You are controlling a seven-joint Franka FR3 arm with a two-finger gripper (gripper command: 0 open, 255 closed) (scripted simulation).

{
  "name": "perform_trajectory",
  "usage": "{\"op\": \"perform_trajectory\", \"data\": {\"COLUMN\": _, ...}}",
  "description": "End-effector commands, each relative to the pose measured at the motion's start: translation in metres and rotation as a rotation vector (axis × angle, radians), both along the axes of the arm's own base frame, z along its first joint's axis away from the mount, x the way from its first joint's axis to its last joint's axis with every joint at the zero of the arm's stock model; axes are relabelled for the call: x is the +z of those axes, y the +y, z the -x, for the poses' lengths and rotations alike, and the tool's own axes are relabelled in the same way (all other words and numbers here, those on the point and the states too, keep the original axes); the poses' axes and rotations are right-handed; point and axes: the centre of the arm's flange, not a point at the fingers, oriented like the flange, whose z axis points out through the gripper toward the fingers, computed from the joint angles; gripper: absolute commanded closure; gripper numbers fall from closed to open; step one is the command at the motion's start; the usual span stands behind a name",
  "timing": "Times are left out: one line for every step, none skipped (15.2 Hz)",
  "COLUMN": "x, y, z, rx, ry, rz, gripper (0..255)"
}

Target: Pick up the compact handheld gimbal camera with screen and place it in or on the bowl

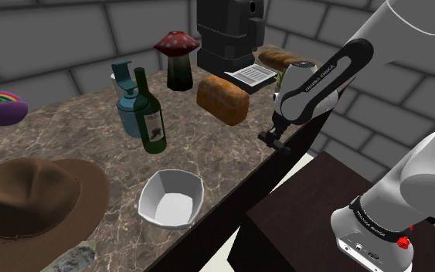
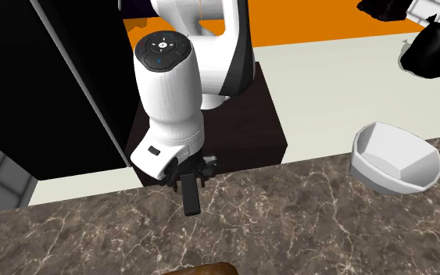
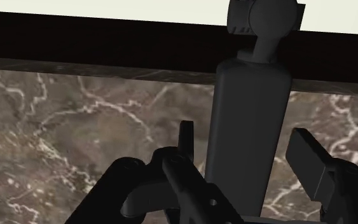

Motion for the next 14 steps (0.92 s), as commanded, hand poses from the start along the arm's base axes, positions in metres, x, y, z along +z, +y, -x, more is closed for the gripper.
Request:
{"op": "perform_trajectory", "data": {"x": 0.0, "y": 0.0, "z": 0.0, "rx": 0.0, "ry": 0.0, "rz": 0.0, "gripper": 255}}
{"op": "perform_trajectory", "data": {"x": 0.0, "y": 0.0, "z": 0.0, "rx": 0.0, "ry": 0.0, "rz": 0.0, "gripper": 255}}
{"op": "perform_trajectory", "data": {"x": 0.0, "y": 0.0, "z": 0.0, "rx": 0.0, "ry": 0.0, "rz": 0.0, "gripper": 255}}
{"op": "perform_trajectory", "data": {"x": 0.0, "y": 0.0, "z": 0.0, "rx": 0.0, "ry": 0.0, "rz": 0.0, "gripper": 255}}
{"op": "perform_trajectory", "data": {"x": 0.0, "y": 0.0, "z": 0.0, "rx": 0.0, "ry": 0.0, "rz": 0.0, "gripper": 255}}
{"op": "perform_trajectory", "data": {"x": 0.0, "y": 0.0, "z": 0.0, "rx": 0.0, "ry": 0.0, "rz": 0.0, "gripper": 255}}
{"op": "perform_trajectory", "data": {"x": 0.0, "y": 0.0, "z": 0.0, "rx": 0.0, "ry": 0.0, "rz": 0.0, "gripper": 255}}
{"op": "perform_trajectory", "data": {"x": 0.0, "y": 0.0, "z": 0.0, "rx": 0.0, "ry": 0.0, "rz": 0.0, "gripper": 255}}
{"op": "perform_trajectory", "data": {"x": 0.0, "y": 0.0, "z": 0.0, "rx": 0.0, "ry": 0.0, "rz": 0.0, "gripper": 255}}
{"op": "perform_trajectory", "data": {"x": 0.005, "y": 0.0, "z": 0.0, "rx": 0.0, "ry": 0.0, "rz": 0.0, "gripper": 255}}
{"op": "perform_trajectory", "data": {"x": 0.01, "y": 0.0, "z": 0.0, "rx": 0.0, "ry": 0.0, "rz": 0.0, "gripper": 255}}
{"op": "perform_trajectory", "data": {"x": 0.016, "y": 0.0, "z": 0.0, "rx": 0.0, "ry": 0.0, "rz": 0.0, "gripper": 255}}
{"op": "perform_trajectory", "data": {"x": 0.021, "y": 0.0, "z": 0.0, "rx": 0.0, "ry": 0.0, "rz": 0.0, "gripper": 255}}
{"op": "perform_trajectory", "data": {"x": 0.026, "y": 0.0, "z": 0.0, "rx": 0.0, "ry": 0.0, "rz": 0.0, "gripper": 255}}
